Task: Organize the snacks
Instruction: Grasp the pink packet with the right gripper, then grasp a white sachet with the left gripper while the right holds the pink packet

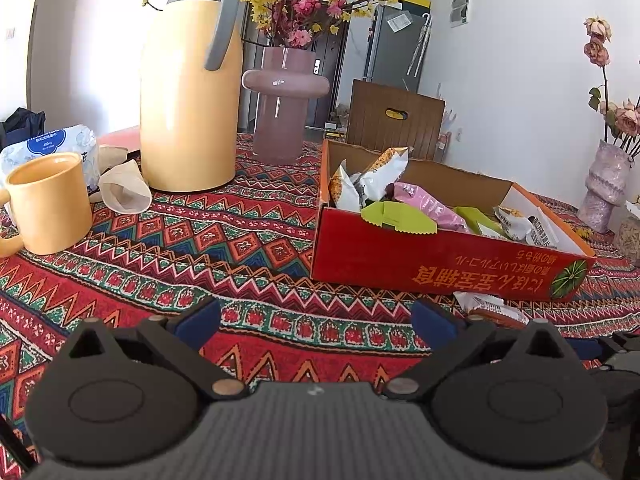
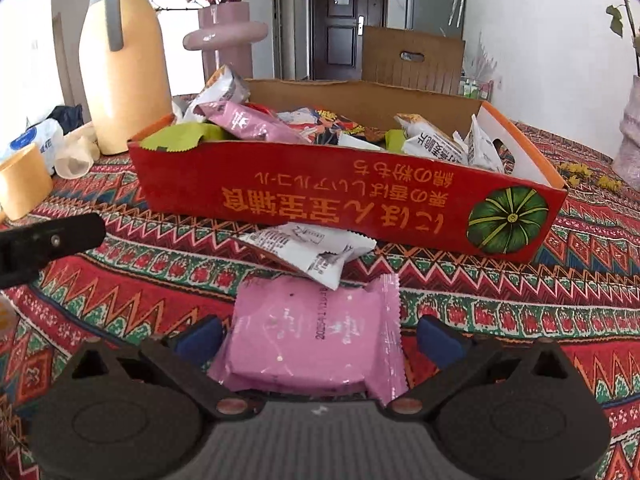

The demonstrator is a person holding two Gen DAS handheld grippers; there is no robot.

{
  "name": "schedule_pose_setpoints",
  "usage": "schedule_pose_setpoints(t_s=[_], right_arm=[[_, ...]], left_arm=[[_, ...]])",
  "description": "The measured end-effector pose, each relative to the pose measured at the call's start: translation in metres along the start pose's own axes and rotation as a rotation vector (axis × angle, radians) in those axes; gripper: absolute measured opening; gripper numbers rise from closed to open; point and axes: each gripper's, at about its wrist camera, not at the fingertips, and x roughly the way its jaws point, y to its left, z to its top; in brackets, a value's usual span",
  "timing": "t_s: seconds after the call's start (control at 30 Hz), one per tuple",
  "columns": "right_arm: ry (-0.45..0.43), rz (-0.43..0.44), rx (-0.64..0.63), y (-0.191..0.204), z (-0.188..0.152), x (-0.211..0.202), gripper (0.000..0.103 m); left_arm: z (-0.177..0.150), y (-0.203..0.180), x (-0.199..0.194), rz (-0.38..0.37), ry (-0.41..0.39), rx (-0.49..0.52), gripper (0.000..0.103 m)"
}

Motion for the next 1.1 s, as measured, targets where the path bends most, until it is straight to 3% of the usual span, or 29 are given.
schedule_pose_setpoints(t_s=[0.27,0.37,0.4,0.53,0.73,1.1], right_arm=[[-0.004,0.008,-0.010,0.000,0.000,-0.001,0.100],[-0.027,0.052,-0.042,0.004,-0.002,-0.009,0.069],[-0.030,0.066,-0.060,0.006,-0.003,-0.013,0.064],[-0.049,0.093,-0.060,0.004,-0.012,-0.026,0.063],[-0.129,0.063,0.006,-0.026,-0.026,-0.059,0.063],[-0.202,-0.162,0.206,-0.124,-0.023,-0.062,0.063]], left_arm=[[0.000,0.000,0.001,0.005,0.002,0.001,0.103],[0.000,0.000,0.001,0.005,0.004,0.002,0.103],[0.000,0.000,0.001,0.006,0.002,0.002,0.103],[0.000,0.000,0.001,0.008,0.004,0.000,0.103],[0.000,-0.001,0.001,0.009,0.003,0.003,0.103],[-0.002,-0.003,0.003,0.029,0.008,0.018,0.103]])
